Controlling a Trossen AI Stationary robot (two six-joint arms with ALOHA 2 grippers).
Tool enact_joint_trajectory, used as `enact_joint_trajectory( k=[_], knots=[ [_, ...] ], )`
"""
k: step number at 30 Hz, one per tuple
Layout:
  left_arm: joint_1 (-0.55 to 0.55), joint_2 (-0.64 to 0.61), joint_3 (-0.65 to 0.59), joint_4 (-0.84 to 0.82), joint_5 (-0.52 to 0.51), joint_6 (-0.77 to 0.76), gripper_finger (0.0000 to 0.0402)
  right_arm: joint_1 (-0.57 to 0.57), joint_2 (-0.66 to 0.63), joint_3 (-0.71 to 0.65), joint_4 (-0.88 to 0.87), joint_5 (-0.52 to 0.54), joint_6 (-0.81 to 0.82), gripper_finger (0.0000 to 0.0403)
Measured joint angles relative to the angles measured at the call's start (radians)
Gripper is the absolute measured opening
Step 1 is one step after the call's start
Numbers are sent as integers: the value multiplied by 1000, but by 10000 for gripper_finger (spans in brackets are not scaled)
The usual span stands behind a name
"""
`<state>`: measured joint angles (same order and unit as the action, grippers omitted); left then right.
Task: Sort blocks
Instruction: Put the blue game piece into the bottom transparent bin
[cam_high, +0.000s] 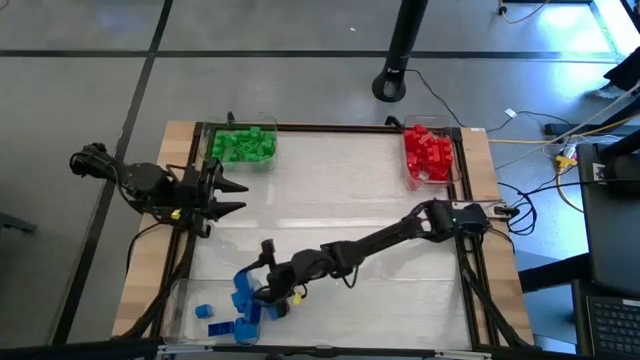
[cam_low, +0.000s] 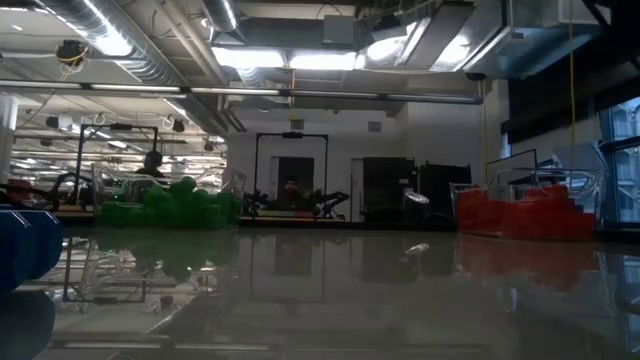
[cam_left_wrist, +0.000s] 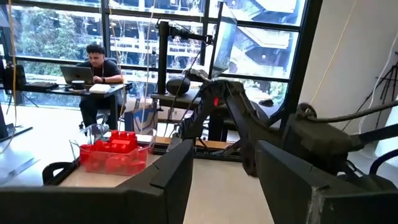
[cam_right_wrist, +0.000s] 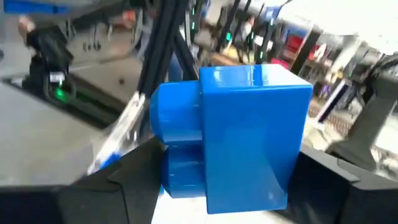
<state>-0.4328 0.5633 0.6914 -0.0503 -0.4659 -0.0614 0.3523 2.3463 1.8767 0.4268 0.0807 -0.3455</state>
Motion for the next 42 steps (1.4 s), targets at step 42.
enact_joint_trajectory(
  k=[42],
  knots=[
    [16, 3, 0, 1, -13, 16, 164, 29, 172, 146, 18, 96, 96, 290]
  ],
)
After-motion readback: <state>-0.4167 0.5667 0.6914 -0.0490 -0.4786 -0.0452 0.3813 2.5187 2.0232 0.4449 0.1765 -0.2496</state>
